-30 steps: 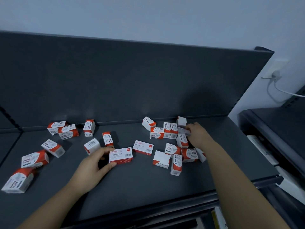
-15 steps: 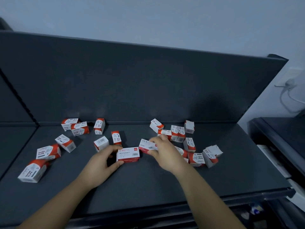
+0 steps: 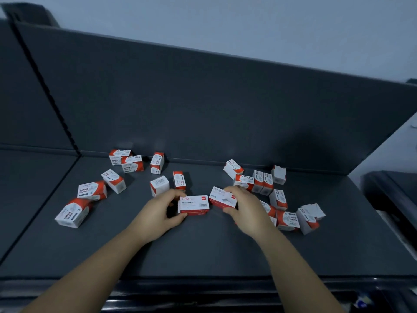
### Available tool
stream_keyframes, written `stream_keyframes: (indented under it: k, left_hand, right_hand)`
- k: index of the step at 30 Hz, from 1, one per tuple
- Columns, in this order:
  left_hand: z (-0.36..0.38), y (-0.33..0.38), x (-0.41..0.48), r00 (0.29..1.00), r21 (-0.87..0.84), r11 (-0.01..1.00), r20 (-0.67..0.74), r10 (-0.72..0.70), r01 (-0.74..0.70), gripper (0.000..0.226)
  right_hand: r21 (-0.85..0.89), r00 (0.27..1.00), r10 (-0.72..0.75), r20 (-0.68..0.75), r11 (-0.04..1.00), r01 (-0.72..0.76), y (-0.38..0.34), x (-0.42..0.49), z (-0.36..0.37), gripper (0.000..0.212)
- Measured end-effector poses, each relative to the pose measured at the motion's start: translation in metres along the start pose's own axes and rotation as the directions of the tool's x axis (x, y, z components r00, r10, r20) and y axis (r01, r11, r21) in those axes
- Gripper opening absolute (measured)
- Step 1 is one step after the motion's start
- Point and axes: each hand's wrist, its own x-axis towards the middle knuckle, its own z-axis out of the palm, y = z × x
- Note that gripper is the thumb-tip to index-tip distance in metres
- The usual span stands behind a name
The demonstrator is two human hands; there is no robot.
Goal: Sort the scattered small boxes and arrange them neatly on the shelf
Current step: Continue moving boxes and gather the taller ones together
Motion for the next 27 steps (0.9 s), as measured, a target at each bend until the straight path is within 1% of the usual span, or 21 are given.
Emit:
stream_keyframes:
  k: [3,6,9,11,14,16,19,27]
  left_hand:
    - [-0.001,-0.003,-0.003,1.000,-0.029,1.000,-0.006,0.009,-0.009,0.039]
    - [-0.007,-0.002,-0.008,0.999,-0.134,0.991,-0.051,0.004,-0.011,0.039]
    - [-0.023,-0.001,-0.024,0.994,-0.232,0.973,-0.110,-0.010,-0.016,0.038]
    - [-0.043,-0.006,-0.041,0.991,-0.240,0.971,-0.136,-0.012,-0.021,0.040]
    - [-0.086,-0.020,-0.067,0.983,-0.244,0.970,-0.179,-0.026,-0.018,0.042]
    - [-0.117,-0.032,-0.082,0.977,-0.262,0.965,-0.202,-0.070,0.015,0.042]
    - [-0.166,-0.052,-0.107,0.972,-0.296,0.954,-0.207,-0.109,0.043,0.045]
    - [-0.269,-0.118,-0.181,0.966,-0.186,0.980,-0.230,-0.118,0.075,0.042]
  right_hand:
    - [-0.011,1.000,0.003,-0.028,1.000,-0.003,-0.003,-0.009,-0.001,0.053]
    - [-0.012,0.996,0.004,-0.094,1.000,-0.005,-0.008,-0.020,0.000,0.053]
    - [-0.043,0.986,-0.049,-0.160,0.998,0.043,-0.021,-0.028,0.001,0.051]
    - [0.006,0.984,-0.073,-0.163,0.997,0.075,-0.039,-0.035,0.003,0.051]
    - [0.068,0.983,-0.129,-0.129,0.988,0.138,-0.078,-0.044,0.016,0.052]
    - [0.085,0.981,-0.166,-0.102,0.981,0.175,-0.108,-0.048,0.032,0.052]
    - [0.127,0.979,-0.191,-0.074,0.972,0.199,-0.158,-0.055,0.064,0.051]
    - [0.242,0.972,-0.218,-0.088,0.942,0.233,-0.277,-0.063,0.134,0.052]
